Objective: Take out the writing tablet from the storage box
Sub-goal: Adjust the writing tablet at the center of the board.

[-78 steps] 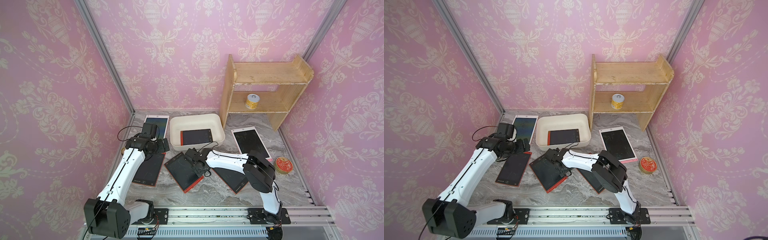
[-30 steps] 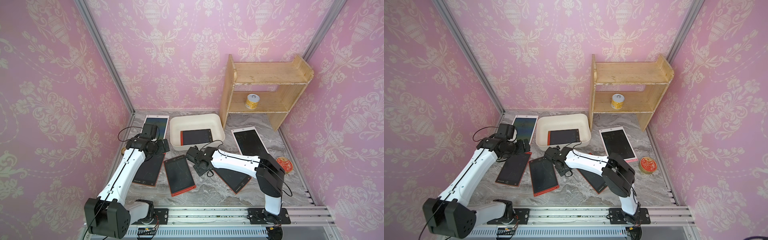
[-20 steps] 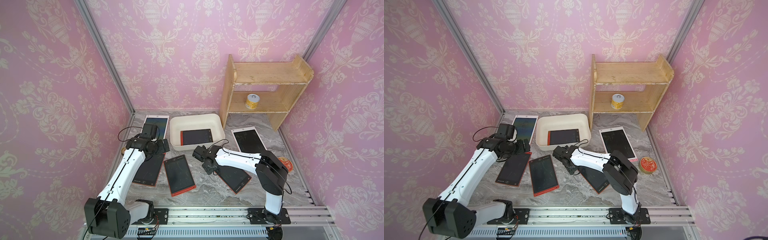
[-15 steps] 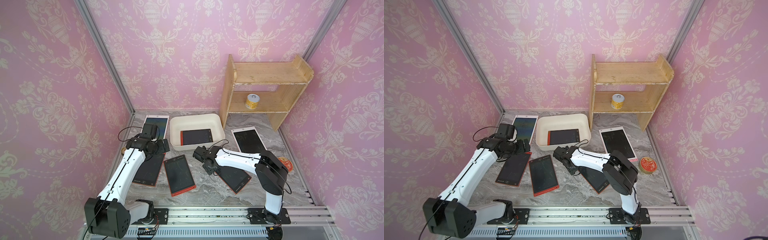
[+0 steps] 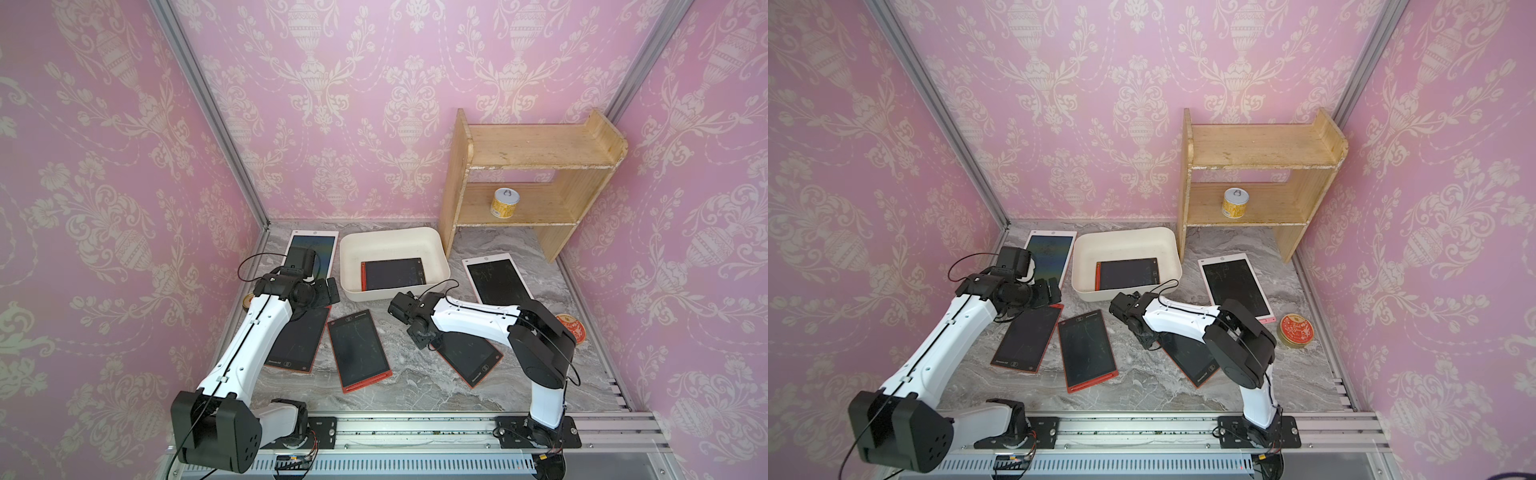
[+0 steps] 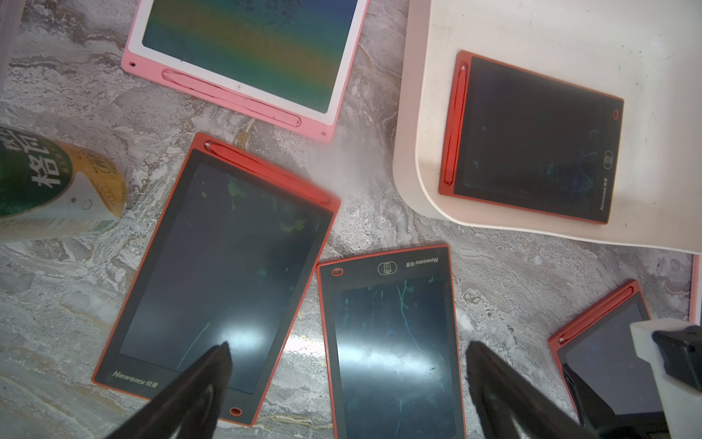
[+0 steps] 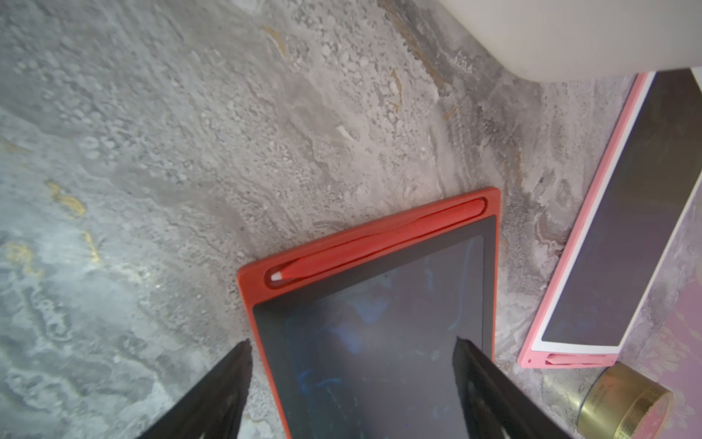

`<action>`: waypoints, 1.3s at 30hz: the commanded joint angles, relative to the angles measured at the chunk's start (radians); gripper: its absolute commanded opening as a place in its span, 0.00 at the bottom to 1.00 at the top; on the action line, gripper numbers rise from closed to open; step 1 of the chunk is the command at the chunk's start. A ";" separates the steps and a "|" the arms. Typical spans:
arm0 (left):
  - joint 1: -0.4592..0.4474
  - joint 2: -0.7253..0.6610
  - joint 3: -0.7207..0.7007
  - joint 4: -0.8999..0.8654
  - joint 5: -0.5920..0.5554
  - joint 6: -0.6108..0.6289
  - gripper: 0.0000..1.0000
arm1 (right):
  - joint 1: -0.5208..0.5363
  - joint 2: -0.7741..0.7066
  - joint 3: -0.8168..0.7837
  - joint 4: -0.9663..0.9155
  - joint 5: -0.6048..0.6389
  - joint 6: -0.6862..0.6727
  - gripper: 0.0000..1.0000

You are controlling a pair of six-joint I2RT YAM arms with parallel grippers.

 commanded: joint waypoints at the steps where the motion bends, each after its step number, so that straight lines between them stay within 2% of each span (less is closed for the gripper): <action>1: 0.009 0.008 0.003 0.000 0.015 -0.019 0.99 | -0.002 0.015 -0.015 0.004 -0.015 -0.003 0.85; 20: 0.008 0.006 -0.003 0.000 0.014 -0.021 0.99 | -0.007 0.067 -0.044 0.056 0.025 0.006 0.85; 39: 0.008 0.026 0.008 0.007 0.020 -0.030 0.99 | -0.140 0.009 -0.126 0.123 0.021 -0.008 0.84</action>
